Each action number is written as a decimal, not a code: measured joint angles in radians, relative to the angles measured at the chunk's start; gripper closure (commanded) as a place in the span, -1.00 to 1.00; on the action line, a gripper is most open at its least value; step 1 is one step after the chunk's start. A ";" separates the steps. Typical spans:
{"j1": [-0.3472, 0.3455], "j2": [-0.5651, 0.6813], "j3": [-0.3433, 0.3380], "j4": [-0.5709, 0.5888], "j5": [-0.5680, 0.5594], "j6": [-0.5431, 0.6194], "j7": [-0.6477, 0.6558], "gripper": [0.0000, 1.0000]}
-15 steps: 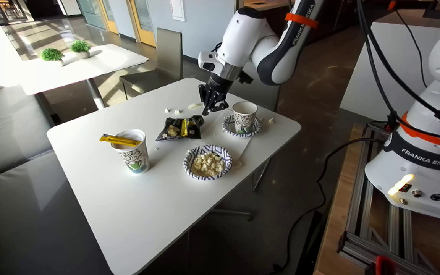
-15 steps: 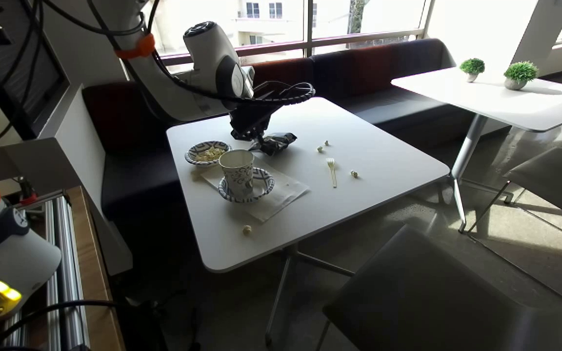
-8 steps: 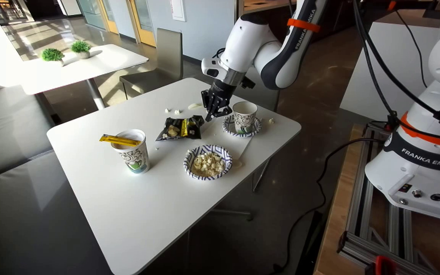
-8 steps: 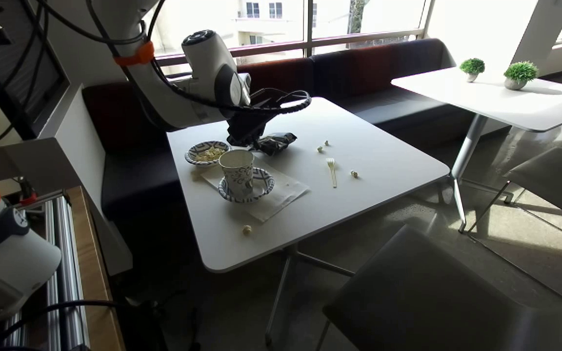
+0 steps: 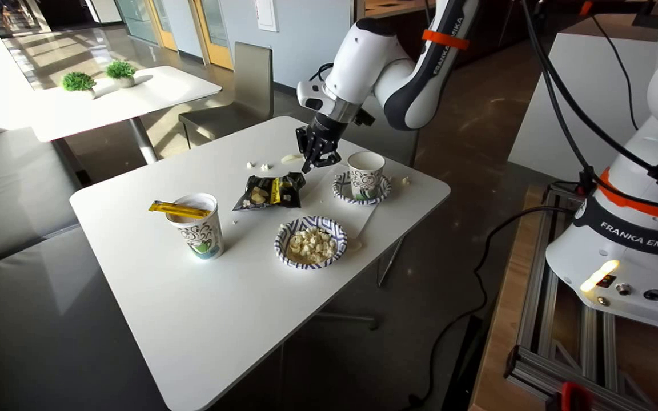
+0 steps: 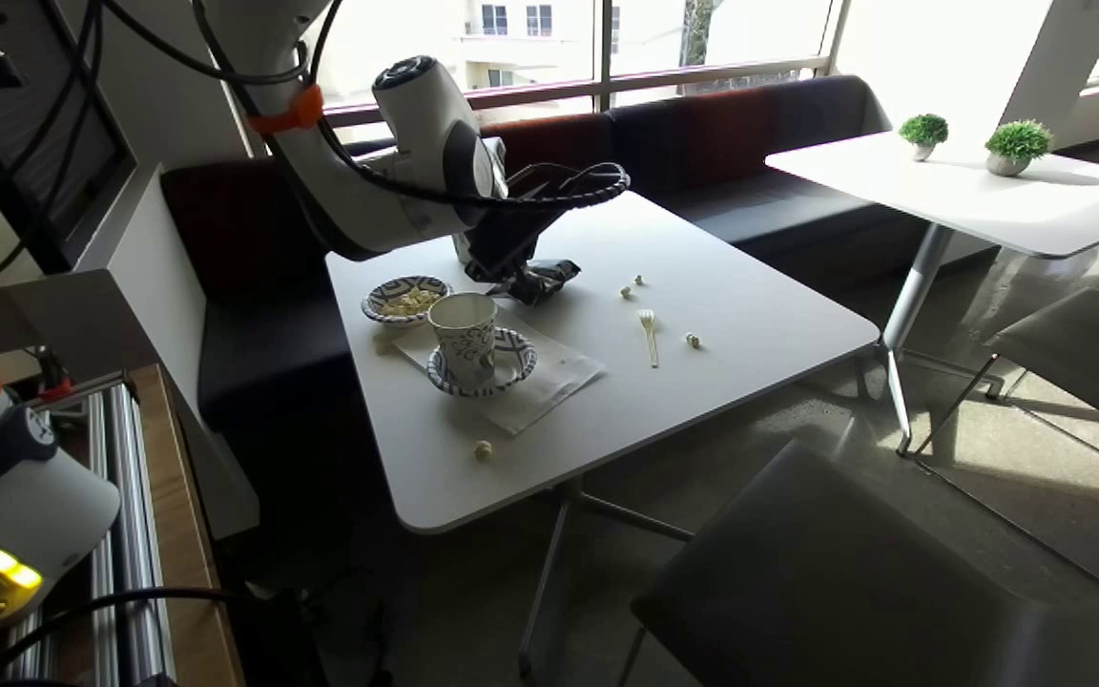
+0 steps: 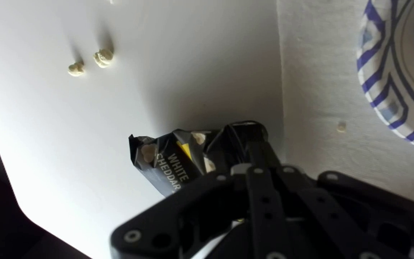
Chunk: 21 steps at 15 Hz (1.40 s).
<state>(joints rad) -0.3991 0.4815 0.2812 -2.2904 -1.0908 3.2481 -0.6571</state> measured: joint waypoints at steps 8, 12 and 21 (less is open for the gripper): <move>-0.037 0.087 0.070 0.007 0.019 0.000 0.001 0.98; -0.041 0.087 0.072 0.009 0.019 0.000 0.001 1.00; -0.036 0.089 0.057 0.031 0.018 0.000 0.001 1.00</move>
<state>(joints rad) -0.4350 0.5701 0.3386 -2.2599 -1.0731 3.2480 -0.6563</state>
